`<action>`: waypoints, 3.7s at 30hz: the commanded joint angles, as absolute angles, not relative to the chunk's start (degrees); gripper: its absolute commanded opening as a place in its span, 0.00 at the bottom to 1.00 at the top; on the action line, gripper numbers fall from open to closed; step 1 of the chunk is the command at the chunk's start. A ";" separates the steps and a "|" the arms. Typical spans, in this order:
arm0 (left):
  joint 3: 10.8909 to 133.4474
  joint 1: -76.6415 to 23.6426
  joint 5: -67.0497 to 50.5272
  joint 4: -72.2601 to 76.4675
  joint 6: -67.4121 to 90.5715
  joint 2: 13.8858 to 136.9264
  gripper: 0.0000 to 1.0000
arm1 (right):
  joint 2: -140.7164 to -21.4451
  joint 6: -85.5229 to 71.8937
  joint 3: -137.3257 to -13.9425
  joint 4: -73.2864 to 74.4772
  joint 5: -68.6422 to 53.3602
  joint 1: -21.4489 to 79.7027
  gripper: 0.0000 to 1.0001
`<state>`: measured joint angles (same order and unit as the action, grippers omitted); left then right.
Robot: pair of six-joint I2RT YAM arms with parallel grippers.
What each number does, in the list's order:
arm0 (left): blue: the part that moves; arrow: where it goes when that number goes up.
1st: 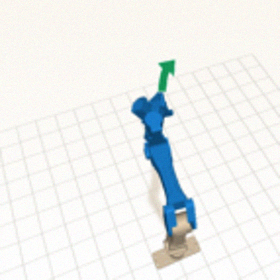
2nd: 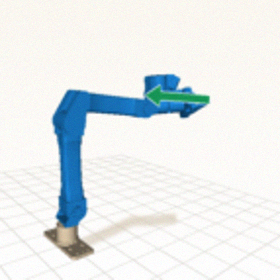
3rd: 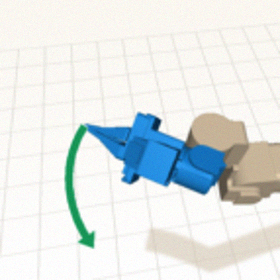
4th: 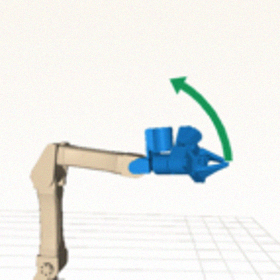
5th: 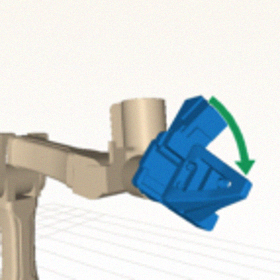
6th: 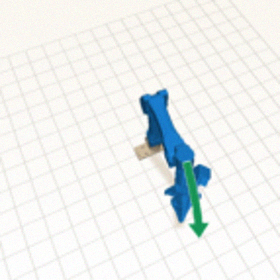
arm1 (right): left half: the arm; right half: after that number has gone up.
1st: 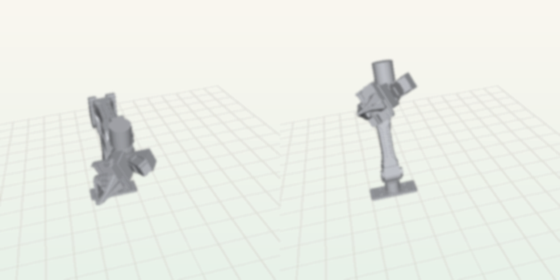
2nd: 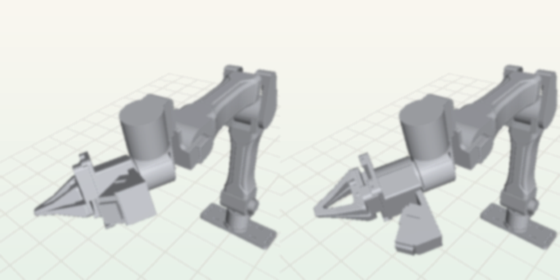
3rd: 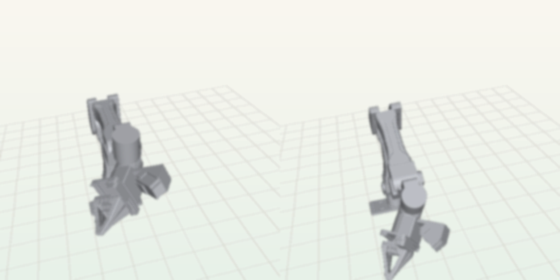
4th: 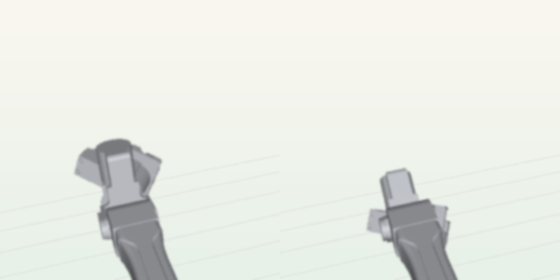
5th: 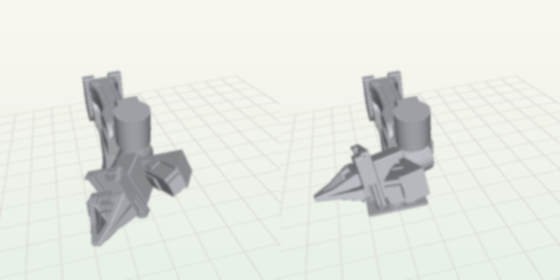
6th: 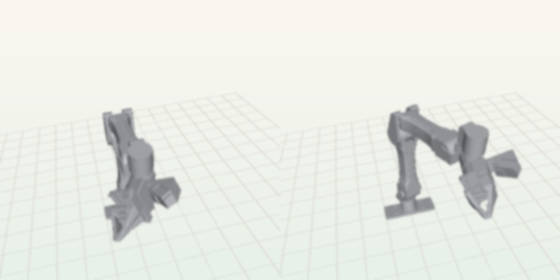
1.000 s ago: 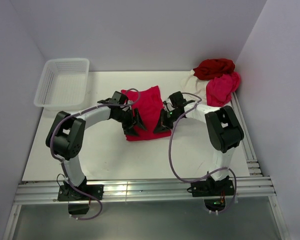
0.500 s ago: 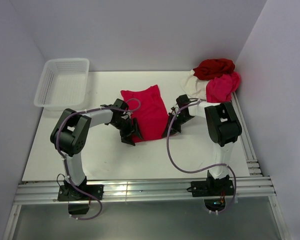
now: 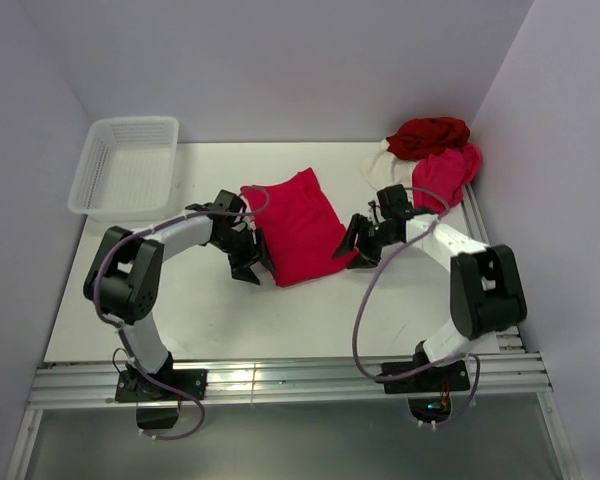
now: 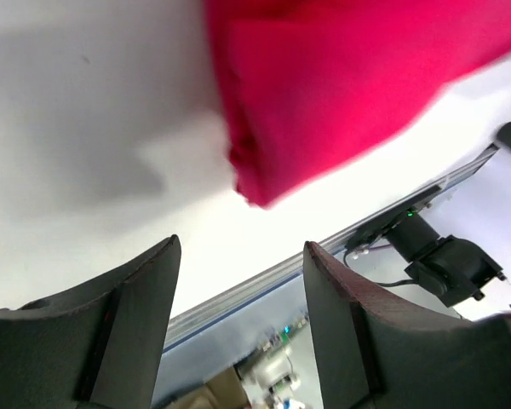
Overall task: Roll the t-shirts
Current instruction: Roll the tshirt
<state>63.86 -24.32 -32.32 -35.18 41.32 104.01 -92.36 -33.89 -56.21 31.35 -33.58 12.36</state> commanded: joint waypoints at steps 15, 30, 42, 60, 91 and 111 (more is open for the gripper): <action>70.48 -33.83 -15.76 -38.93 47.63 92.55 0.67 | -69.87 -69.34 -24.79 -4.31 -22.34 16.26 0.64; 73.84 -41.57 -6.67 -43.87 55.43 98.00 0.73 | -82.16 -56.35 -40.16 11.58 -14.15 15.38 0.62; 65.74 -42.01 -9.93 -33.93 64.68 100.01 0.73 | -86.39 -54.05 -43.86 15.64 -12.04 10.46 0.60; 68.91 -38.24 -3.78 -36.47 59.77 108.37 0.47 | -91.24 -53.79 -40.44 10.02 -16.70 10.81 0.00; 46.68 -24.69 -12.65 -25.87 64.57 76.29 0.69 | -89.11 -36.40 -65.65 30.14 -11.17 45.62 0.38; 35.78 -31.73 -7.74 -5.98 71.81 80.59 0.65 | -103.35 -30.94 -69.60 26.81 -14.50 37.18 0.12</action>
<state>36.95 -31.22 -9.06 -9.32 71.40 79.46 -101.93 -32.08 -66.59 27.92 -14.33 37.34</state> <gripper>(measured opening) 0.652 0.128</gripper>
